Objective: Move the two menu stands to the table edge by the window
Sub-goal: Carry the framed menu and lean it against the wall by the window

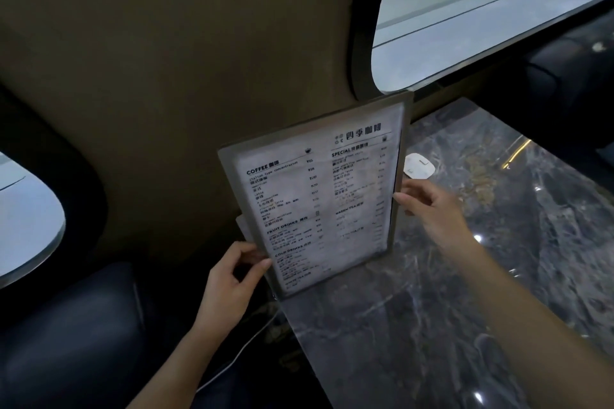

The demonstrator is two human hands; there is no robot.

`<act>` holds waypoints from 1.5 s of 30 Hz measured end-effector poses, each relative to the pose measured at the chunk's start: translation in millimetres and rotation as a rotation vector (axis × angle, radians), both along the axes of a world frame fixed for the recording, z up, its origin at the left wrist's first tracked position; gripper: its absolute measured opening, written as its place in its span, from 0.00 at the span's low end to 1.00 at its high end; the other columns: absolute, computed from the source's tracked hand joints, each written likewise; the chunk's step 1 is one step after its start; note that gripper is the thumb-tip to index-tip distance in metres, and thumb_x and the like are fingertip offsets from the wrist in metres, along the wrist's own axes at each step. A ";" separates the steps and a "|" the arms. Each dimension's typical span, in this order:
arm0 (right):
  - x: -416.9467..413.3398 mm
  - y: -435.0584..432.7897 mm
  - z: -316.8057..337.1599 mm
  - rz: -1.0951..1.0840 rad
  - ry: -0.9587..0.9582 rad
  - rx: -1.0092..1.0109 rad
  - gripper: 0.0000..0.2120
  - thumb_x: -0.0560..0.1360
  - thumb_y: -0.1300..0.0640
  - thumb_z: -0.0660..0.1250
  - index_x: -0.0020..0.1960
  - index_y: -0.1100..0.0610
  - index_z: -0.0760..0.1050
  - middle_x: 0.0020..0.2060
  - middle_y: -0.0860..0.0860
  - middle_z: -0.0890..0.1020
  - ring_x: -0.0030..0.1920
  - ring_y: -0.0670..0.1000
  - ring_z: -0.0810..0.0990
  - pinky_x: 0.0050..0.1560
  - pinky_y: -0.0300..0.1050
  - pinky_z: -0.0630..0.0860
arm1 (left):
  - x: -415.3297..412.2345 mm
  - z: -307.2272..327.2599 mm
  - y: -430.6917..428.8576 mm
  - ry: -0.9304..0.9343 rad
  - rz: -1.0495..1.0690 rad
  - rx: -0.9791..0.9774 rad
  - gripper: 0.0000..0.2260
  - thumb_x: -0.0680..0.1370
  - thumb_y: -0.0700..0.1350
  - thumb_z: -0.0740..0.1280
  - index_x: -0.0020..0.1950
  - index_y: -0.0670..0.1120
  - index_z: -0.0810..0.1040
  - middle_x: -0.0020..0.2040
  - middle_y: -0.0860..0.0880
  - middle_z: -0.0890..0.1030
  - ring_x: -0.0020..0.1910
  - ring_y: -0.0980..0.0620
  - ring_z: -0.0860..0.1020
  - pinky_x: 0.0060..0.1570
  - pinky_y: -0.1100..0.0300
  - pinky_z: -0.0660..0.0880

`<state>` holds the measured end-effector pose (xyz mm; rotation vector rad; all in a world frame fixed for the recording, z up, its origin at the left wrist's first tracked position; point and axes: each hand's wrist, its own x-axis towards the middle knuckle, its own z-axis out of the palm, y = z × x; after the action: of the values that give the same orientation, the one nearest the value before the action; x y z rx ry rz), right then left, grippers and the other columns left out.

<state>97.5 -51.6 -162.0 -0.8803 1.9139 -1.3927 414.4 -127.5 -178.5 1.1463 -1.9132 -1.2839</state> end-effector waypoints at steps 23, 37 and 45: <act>19.8 5.1 -45.6 0.225 0.572 0.380 0.10 0.77 0.57 0.58 0.46 0.64 0.69 0.43 0.64 0.80 0.42 0.64 0.78 0.43 0.60 0.76 | -14.2 -51.2 19.8 -0.470 0.076 -0.192 0.10 0.75 0.47 0.66 0.52 0.43 0.75 0.43 0.44 0.84 0.42 0.45 0.80 0.40 0.47 0.79; 25.9 -61.7 -54.1 0.246 0.640 0.354 0.10 0.77 0.57 0.59 0.46 0.65 0.70 0.45 0.65 0.80 0.46 0.64 0.77 0.39 0.47 0.64 | -13.0 -52.9 -44.1 -0.518 0.199 -0.206 0.11 0.75 0.49 0.66 0.49 0.42 0.75 0.39 0.41 0.83 0.38 0.40 0.80 0.35 0.50 0.76; 23.5 -87.1 -54.3 0.228 0.654 0.348 0.09 0.77 0.57 0.59 0.44 0.63 0.68 0.43 0.66 0.80 0.45 0.65 0.78 0.39 0.51 0.69 | -17.4 -59.8 -60.7 -0.543 0.219 -0.136 0.10 0.76 0.52 0.63 0.53 0.48 0.73 0.40 0.48 0.82 0.37 0.49 0.79 0.36 0.54 0.76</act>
<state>121.0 -138.6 -216.3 -1.4354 2.3289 -0.6400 397.1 -188.2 -238.3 1.7023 -2.1246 -0.7587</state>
